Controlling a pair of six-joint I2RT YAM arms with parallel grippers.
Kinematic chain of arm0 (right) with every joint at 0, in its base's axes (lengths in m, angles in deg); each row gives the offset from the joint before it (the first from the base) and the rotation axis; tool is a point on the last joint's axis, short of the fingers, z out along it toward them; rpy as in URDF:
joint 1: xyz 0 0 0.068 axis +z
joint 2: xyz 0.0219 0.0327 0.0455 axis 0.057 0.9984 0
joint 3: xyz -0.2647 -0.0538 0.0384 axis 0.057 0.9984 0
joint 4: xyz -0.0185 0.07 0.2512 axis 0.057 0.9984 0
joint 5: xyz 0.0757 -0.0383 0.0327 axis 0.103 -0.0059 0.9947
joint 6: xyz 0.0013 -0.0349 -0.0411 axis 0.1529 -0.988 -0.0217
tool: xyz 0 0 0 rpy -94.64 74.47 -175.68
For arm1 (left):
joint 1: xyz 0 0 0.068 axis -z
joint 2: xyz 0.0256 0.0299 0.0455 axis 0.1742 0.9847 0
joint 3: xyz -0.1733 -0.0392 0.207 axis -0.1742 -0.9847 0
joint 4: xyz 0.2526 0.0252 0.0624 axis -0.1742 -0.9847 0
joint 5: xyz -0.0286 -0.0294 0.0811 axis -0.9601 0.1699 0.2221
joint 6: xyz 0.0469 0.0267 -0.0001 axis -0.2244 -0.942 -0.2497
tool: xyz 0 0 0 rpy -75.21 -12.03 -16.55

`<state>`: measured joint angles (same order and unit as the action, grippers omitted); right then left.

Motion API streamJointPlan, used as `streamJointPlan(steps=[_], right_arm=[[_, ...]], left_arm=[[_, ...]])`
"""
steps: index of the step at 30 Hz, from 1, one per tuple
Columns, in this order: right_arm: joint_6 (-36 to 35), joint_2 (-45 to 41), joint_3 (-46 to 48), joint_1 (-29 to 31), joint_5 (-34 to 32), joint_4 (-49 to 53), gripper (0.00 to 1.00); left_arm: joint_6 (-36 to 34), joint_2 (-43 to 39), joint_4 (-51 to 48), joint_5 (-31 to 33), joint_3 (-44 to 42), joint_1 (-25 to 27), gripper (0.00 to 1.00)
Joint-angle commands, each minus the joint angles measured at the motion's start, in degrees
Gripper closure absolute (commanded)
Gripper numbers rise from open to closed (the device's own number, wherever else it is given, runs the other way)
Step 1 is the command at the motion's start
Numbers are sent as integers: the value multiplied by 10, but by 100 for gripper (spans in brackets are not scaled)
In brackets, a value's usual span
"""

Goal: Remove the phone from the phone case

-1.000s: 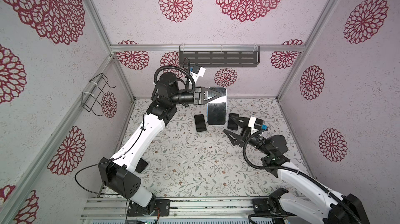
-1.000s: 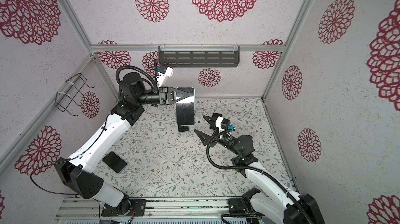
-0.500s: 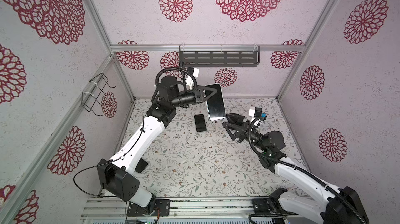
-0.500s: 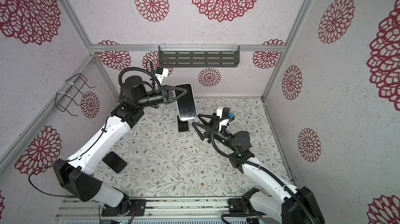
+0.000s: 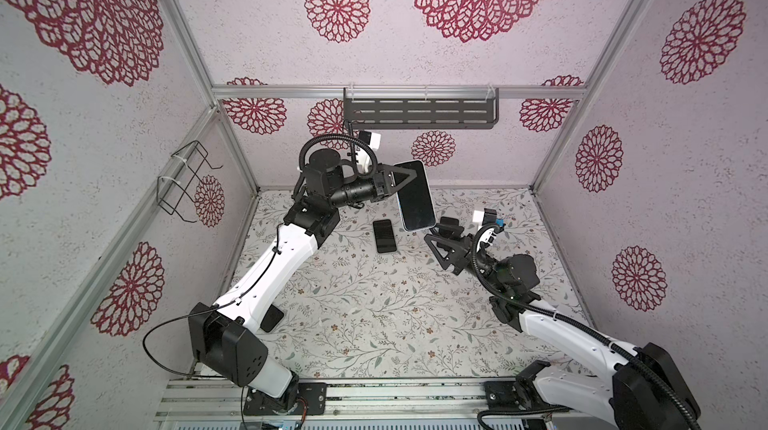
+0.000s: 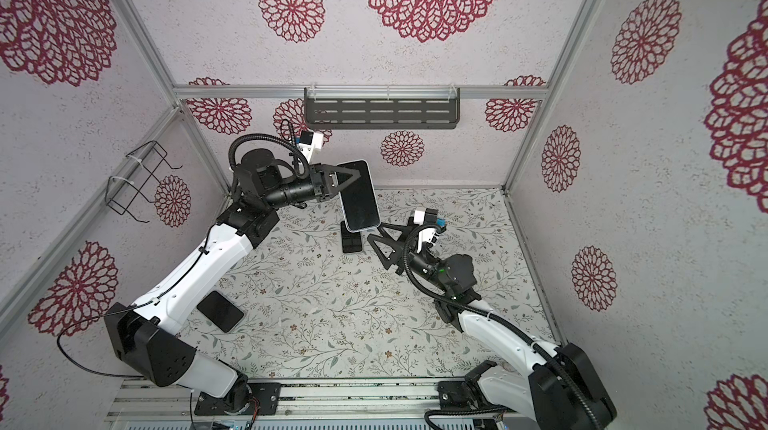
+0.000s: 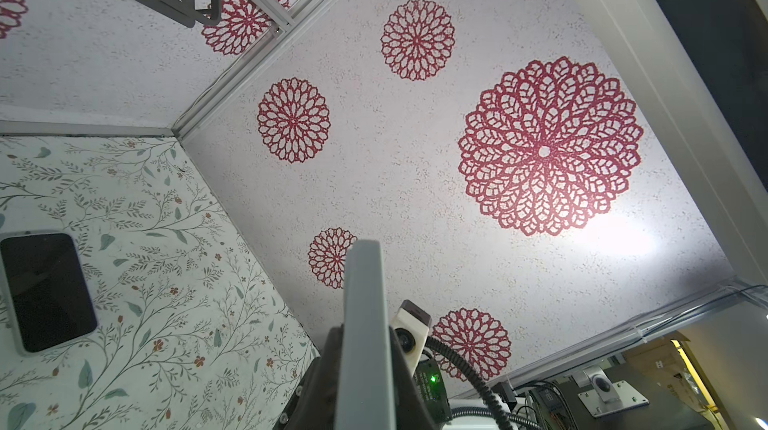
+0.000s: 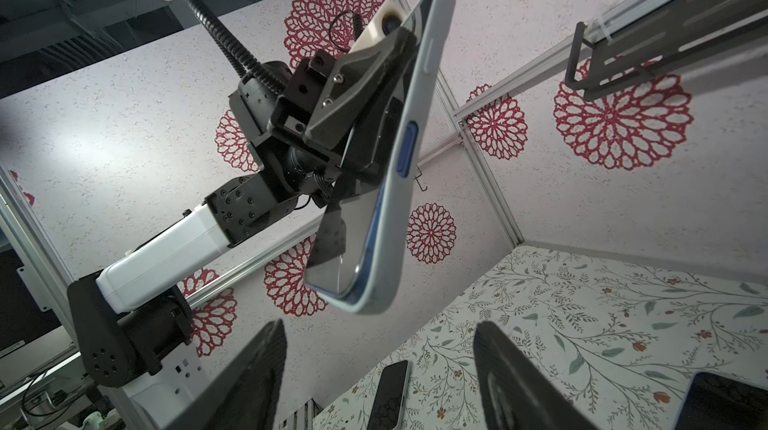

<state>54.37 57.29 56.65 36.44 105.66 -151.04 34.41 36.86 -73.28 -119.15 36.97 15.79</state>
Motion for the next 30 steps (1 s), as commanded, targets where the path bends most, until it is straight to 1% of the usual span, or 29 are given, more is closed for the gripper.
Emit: streamJointPlan(steps=[1, 16, 30], right_arm=[[18, 1, -8, 2, -9, -56, 27], [38, 32, -18, 0, -10, -87, 28], [56, 34, -17, 0, 2, -115, 27]], left_arm=[[8, -29, 48, -3, 2, -2, 100], [7, -33, 52, -12, -2, -1, 100], [5, -32, 52, -8, -6, 0, 100]])
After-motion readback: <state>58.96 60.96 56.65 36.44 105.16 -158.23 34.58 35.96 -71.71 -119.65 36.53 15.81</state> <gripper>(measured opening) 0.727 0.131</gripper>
